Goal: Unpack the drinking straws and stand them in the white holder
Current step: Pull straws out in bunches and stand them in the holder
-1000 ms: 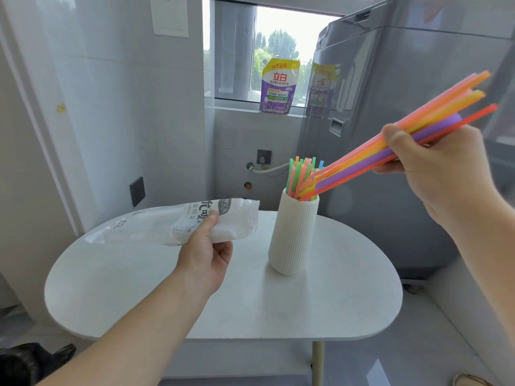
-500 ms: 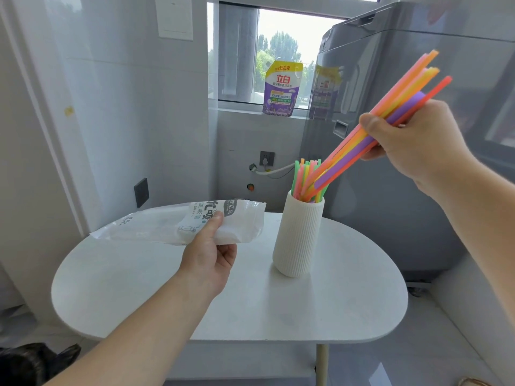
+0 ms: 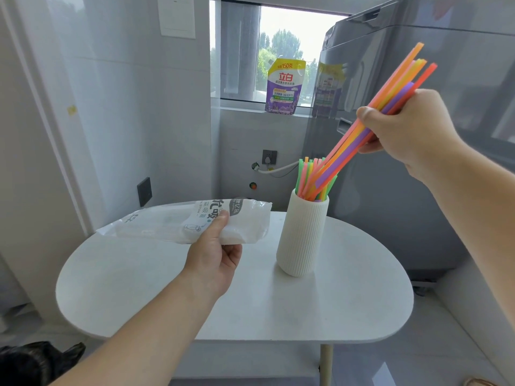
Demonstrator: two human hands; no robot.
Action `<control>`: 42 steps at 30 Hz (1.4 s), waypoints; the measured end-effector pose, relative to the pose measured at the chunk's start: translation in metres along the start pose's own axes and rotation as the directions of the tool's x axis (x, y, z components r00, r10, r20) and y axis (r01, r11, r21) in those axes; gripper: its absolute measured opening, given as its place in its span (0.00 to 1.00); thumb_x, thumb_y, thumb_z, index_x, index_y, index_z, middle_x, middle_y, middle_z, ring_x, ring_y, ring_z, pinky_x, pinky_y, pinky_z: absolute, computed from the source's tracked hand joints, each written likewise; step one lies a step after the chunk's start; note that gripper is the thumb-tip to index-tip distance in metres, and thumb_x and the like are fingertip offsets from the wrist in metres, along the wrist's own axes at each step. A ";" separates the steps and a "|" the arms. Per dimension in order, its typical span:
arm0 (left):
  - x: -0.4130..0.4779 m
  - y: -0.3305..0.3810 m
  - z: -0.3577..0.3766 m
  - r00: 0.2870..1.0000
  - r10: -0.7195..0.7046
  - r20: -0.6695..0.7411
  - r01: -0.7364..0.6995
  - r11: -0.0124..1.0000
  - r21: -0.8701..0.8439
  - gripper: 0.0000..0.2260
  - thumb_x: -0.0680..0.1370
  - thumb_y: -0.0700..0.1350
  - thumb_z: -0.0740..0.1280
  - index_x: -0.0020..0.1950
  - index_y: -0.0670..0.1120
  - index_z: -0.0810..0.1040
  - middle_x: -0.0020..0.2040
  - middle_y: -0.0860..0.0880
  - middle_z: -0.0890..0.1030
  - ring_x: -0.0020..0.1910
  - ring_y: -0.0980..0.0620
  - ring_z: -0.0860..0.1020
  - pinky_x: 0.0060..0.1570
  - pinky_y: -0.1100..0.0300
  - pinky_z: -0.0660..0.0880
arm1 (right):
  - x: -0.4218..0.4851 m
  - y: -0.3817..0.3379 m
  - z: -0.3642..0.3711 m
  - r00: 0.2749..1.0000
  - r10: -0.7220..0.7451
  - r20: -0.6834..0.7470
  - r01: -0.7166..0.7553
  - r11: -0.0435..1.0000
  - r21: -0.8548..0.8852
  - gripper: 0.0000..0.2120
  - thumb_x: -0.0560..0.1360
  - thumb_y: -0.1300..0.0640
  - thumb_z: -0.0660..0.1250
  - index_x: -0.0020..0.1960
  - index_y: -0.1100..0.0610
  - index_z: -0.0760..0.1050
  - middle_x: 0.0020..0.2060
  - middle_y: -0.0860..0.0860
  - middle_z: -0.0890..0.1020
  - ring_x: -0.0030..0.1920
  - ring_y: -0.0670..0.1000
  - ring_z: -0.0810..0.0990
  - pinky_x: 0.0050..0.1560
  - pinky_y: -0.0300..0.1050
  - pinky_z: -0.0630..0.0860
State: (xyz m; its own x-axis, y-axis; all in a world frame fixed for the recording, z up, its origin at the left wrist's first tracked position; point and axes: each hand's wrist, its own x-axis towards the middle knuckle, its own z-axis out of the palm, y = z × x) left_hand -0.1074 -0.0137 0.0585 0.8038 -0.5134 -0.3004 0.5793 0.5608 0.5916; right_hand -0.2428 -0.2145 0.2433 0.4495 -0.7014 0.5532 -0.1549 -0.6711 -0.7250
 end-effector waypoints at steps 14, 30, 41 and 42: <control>-0.001 -0.001 0.000 1.000 0.000 -0.002 0.000 1.000 -0.003 0.08 0.75 0.43 0.76 0.52 0.50 0.81 0.36 0.54 0.87 0.30 0.59 0.84 0.25 0.67 0.77 | 0.002 0.000 -0.005 0.999 0.012 -0.037 -0.013 1.000 -0.012 0.08 0.78 0.52 0.70 0.46 0.56 0.76 0.40 0.49 0.84 0.28 0.46 0.85 0.26 0.35 0.79; -0.002 0.000 0.000 1.000 -0.006 0.004 0.007 1.000 -0.005 0.08 0.75 0.43 0.76 0.52 0.50 0.81 0.37 0.54 0.87 0.32 0.59 0.84 0.26 0.67 0.78 | 0.003 -0.007 -0.007 0.999 0.017 0.030 -0.014 0.997 -0.082 0.08 0.78 0.52 0.69 0.42 0.51 0.73 0.37 0.47 0.83 0.27 0.48 0.85 0.30 0.40 0.83; -0.002 -0.001 0.000 1.000 -0.004 0.008 0.004 1.000 -0.004 0.09 0.75 0.43 0.76 0.53 0.49 0.81 0.37 0.54 0.87 0.32 0.59 0.85 0.26 0.67 0.78 | 0.007 -0.010 0.000 0.993 0.027 0.111 -0.013 0.992 -0.124 0.09 0.78 0.51 0.70 0.43 0.52 0.72 0.37 0.48 0.84 0.29 0.49 0.86 0.37 0.46 0.85; -0.002 -0.001 0.000 1.000 -0.004 0.008 0.004 1.000 -0.004 0.09 0.75 0.43 0.76 0.53 0.49 0.81 0.37 0.54 0.87 0.32 0.58 0.85 0.26 0.67 0.78 | 0.008 -0.011 0.001 0.993 0.019 0.114 -0.005 0.992 -0.124 0.09 0.78 0.52 0.70 0.43 0.53 0.72 0.37 0.49 0.84 0.29 0.49 0.86 0.37 0.47 0.85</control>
State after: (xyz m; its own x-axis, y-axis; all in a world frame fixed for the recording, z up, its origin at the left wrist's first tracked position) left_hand -0.1098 -0.0131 0.0591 0.8002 -0.5208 -0.2973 0.5834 0.5613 0.5870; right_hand -0.2369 -0.2124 0.2550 0.5436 -0.6821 0.4891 -0.2647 -0.6923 -0.6714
